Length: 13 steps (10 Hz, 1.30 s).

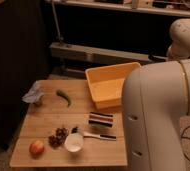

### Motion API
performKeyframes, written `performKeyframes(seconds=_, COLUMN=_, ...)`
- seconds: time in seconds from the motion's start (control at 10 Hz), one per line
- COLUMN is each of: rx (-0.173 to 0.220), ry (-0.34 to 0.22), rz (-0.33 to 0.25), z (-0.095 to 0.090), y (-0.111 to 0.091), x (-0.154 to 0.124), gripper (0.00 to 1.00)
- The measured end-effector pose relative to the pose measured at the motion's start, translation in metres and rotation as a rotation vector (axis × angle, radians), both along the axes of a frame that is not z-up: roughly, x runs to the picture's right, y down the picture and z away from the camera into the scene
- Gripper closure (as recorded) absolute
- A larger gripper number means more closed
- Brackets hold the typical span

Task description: Place fork in tray

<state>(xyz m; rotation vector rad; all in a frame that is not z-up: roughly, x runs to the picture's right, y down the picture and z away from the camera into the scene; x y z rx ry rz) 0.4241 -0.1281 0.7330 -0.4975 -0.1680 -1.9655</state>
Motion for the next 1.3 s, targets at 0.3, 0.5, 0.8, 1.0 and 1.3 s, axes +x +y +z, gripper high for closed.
performKeyframes(seconds=0.3, rx=0.061, ry=0.026, rz=0.052, z=-0.032, y=-0.034, x=0.000, gripper=1.00)
performKeyframes(seconds=0.5, rx=0.099, ry=0.009, rz=0.077, z=-0.039, y=-0.052, x=-0.019, gripper=1.00)
performKeyframes(seconds=0.8, rx=0.080, ry=-0.108, rz=0.123, z=-0.031, y=-0.050, x=-0.060, gripper=1.00)
performKeyframes(seconds=1.0, rx=0.042, ry=-0.182, rz=0.132, z=-0.028, y=-0.041, x=-0.094, gripper=1.00)
performKeyframes(seconds=1.3, rx=-0.003, ry=-0.248, rz=0.135, z=0.008, y=-0.016, x=-0.117, gripper=1.00)
